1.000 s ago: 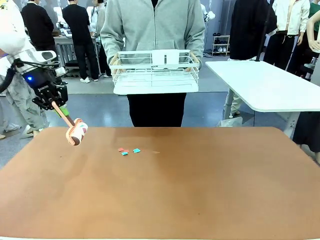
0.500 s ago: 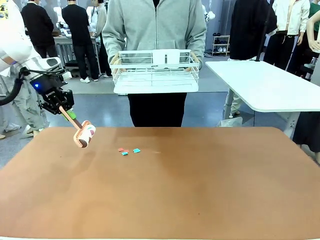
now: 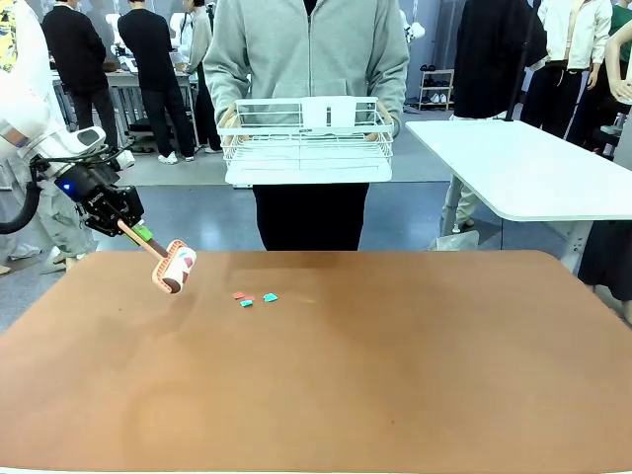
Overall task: Clean the table.
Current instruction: Clean the table with the Lint Roller when the human lifts the Dish drying rack.
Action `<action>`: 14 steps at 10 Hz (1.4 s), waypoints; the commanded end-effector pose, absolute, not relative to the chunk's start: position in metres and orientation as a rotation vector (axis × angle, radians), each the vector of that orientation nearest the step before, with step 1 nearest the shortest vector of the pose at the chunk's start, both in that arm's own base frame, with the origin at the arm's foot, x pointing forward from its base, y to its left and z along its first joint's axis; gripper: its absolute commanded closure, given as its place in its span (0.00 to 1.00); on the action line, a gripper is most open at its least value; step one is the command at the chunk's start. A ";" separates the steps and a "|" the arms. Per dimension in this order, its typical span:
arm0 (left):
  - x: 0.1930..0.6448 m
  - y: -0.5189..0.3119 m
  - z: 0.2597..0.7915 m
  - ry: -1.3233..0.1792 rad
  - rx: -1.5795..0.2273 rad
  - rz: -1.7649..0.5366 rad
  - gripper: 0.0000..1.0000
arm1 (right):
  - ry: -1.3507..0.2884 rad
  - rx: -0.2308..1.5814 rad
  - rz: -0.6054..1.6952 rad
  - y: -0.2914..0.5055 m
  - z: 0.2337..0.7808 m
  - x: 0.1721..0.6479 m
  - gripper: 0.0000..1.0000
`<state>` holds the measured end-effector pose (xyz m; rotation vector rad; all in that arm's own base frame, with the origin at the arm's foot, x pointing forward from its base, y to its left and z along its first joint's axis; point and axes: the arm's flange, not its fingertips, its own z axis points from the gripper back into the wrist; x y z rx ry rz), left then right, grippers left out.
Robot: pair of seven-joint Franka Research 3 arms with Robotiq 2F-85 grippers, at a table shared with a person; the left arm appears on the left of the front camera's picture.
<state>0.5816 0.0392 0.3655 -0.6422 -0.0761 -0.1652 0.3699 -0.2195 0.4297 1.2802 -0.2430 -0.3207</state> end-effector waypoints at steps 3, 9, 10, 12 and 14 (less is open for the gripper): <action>0.589 0.039 0.347 -0.086 -0.756 -0.200 0.79 | -0.251 1.289 -0.316 -0.219 0.434 0.368 0.00; 0.584 0.037 0.337 -0.056 -0.729 -0.173 0.79 | -0.251 1.289 -0.316 -0.219 0.434 0.368 0.00; 0.584 0.037 0.337 -0.056 -0.729 -0.173 0.79 | -0.251 1.289 -0.316 -0.219 0.434 0.368 0.00; 0.585 0.037 0.337 -0.059 -0.734 -0.168 0.79 | -0.251 1.289 -0.316 -0.219 0.434 0.368 0.00; 0.595 0.031 0.329 -0.092 -0.732 -0.164 0.79 | -0.251 1.289 -0.316 -0.219 0.434 0.368 0.00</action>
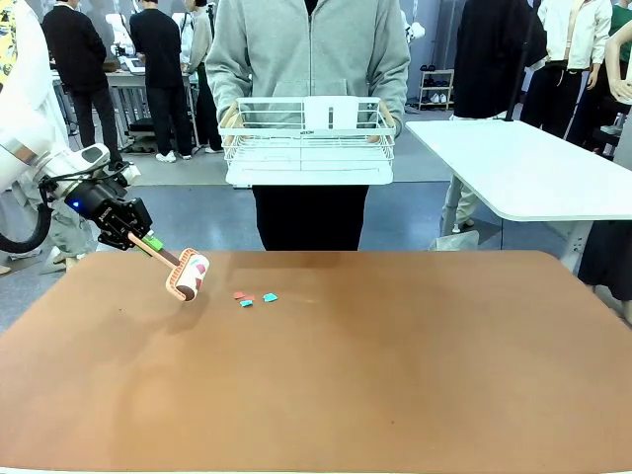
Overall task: Clean the table.
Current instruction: Clean the table with the Lint Roller when the human lifts the Dish drying rack.
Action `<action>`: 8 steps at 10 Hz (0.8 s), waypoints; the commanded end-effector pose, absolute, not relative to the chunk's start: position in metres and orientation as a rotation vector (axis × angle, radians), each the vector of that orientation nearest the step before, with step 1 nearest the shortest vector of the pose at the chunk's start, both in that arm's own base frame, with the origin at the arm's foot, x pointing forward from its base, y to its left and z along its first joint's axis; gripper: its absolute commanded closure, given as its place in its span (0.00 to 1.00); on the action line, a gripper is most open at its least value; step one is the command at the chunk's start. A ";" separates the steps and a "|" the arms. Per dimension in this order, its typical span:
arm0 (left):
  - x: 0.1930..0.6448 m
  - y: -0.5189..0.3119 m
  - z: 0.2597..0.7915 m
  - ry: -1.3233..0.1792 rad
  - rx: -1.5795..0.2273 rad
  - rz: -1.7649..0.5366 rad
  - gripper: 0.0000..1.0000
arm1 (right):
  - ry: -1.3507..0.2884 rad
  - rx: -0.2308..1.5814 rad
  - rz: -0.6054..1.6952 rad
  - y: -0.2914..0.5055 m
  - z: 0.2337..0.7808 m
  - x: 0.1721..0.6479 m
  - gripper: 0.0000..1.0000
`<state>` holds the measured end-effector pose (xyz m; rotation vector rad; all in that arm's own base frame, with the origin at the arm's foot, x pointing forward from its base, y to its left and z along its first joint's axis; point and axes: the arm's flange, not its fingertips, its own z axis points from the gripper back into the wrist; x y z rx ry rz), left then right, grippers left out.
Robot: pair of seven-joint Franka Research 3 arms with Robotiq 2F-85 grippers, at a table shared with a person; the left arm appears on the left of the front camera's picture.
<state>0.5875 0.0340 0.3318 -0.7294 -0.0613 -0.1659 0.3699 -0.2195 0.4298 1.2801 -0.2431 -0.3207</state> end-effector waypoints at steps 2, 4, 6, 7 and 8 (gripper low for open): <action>0.598 0.030 0.320 -0.084 -0.728 -0.154 0.79 | -0.251 1.289 -0.316 -0.219 0.434 0.368 0.00; 0.598 0.028 0.315 -0.087 -0.729 -0.163 0.79 | -0.251 1.289 -0.316 -0.219 0.434 0.368 0.00; 0.601 0.024 0.310 -0.078 -0.732 -0.165 0.79 | -0.251 1.289 -0.316 -0.219 0.434 0.368 0.00; 0.603 0.023 0.309 -0.078 -0.729 -0.167 0.79 | -0.251 1.289 -0.316 -0.219 0.434 0.368 0.00; 0.605 0.022 0.307 -0.080 -0.727 -0.167 0.79 | -0.251 1.289 -0.316 -0.219 0.434 0.368 0.00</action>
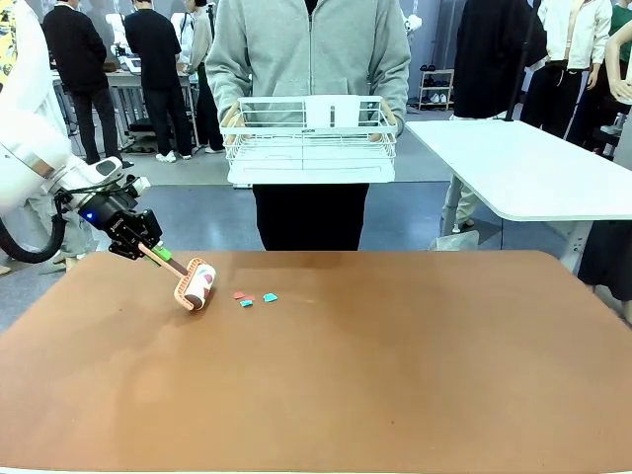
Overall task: Clean the table.
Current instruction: Clean the table with the Lint Roller when the human lifts the Dish drying rack.
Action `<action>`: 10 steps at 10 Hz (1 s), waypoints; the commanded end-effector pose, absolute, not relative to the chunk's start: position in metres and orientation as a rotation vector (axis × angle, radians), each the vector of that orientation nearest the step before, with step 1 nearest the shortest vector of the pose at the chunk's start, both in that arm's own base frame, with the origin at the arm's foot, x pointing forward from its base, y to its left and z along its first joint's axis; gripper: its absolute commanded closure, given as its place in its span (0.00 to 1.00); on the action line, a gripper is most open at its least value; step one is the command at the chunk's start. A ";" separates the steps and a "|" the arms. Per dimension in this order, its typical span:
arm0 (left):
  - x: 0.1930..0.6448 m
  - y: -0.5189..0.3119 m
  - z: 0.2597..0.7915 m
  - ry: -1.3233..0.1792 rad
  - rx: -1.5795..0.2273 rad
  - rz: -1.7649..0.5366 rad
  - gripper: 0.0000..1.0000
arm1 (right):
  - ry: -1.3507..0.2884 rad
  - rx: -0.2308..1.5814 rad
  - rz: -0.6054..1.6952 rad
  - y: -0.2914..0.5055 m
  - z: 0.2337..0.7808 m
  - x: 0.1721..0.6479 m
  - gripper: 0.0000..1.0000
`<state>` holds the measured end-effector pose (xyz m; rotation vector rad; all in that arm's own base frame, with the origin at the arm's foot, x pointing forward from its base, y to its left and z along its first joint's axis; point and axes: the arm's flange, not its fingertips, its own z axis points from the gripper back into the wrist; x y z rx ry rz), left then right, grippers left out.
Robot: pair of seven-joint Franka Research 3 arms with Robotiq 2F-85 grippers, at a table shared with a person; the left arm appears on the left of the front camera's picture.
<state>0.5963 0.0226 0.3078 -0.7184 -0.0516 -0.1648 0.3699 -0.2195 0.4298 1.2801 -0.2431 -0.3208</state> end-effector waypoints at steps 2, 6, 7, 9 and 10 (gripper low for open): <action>0.608 0.022 0.302 -0.065 -0.734 -0.163 0.79 | -0.251 1.289 -0.316 -0.219 0.434 0.368 0.00; 0.619 0.014 0.294 -0.039 -0.734 -0.167 0.79 | -0.251 1.289 -0.316 -0.219 0.434 0.368 0.00; 0.622 0.012 0.293 -0.040 -0.737 -0.167 0.79 | -0.251 1.289 -0.316 -0.219 0.434 0.368 0.00; 0.630 0.008 0.288 -0.047 -0.740 -0.182 0.79 | -0.251 1.289 -0.316 -0.219 0.434 0.368 0.00; 0.634 0.006 0.286 -0.041 -0.738 -0.186 0.79 | -0.251 1.289 -0.316 -0.219 0.434 0.368 0.00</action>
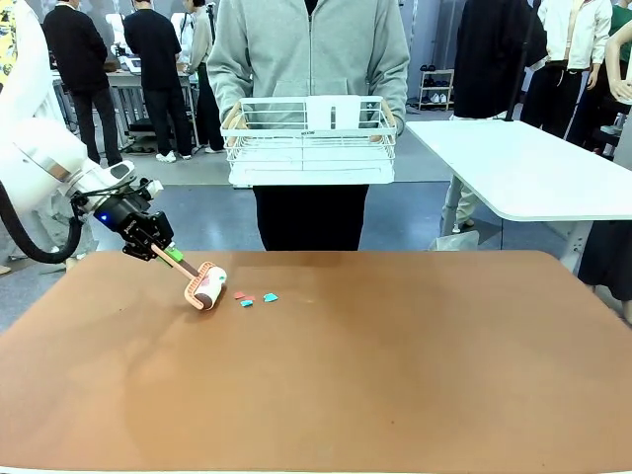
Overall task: Clean the table.
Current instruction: Clean the table with the Lint Roller when the human lifts the Dish drying rack.
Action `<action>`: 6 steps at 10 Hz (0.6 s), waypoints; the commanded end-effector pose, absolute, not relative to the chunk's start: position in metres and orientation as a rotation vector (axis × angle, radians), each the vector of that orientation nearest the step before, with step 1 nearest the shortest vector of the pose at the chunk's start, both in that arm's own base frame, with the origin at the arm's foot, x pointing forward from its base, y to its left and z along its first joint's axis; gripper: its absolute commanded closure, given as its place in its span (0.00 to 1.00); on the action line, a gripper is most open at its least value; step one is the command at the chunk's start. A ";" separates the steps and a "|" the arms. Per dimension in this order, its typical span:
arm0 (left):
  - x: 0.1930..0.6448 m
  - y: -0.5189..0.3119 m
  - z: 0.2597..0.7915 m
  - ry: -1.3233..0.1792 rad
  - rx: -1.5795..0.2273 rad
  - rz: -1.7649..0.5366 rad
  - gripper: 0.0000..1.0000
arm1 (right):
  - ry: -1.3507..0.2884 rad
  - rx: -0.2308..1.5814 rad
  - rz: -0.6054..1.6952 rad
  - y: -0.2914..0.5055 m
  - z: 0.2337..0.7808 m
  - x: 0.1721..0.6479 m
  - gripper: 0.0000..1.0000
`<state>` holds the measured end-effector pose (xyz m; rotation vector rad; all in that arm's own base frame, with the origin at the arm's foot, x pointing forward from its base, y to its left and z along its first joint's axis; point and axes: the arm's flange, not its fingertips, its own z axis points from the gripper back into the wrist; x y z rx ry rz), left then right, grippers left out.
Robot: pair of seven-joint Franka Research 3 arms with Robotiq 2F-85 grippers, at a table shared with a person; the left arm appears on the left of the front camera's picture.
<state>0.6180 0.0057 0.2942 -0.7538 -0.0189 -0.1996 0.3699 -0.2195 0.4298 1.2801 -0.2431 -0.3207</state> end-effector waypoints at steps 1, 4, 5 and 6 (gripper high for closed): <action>0.636 0.004 0.285 -0.042 -0.737 -0.186 0.79 | -0.251 1.289 -0.316 -0.219 0.434 0.368 0.00; 0.641 -0.010 0.282 -0.018 -0.753 -0.197 0.79 | -0.251 1.289 -0.316 -0.219 0.434 0.368 0.00; 0.643 -0.015 0.279 -0.019 -0.755 -0.189 0.79 | -0.251 1.289 -0.316 -0.219 0.434 0.368 0.00; 0.646 -0.022 0.272 -0.010 -0.758 -0.176 0.79 | -0.251 1.289 -0.316 -0.219 0.434 0.368 0.00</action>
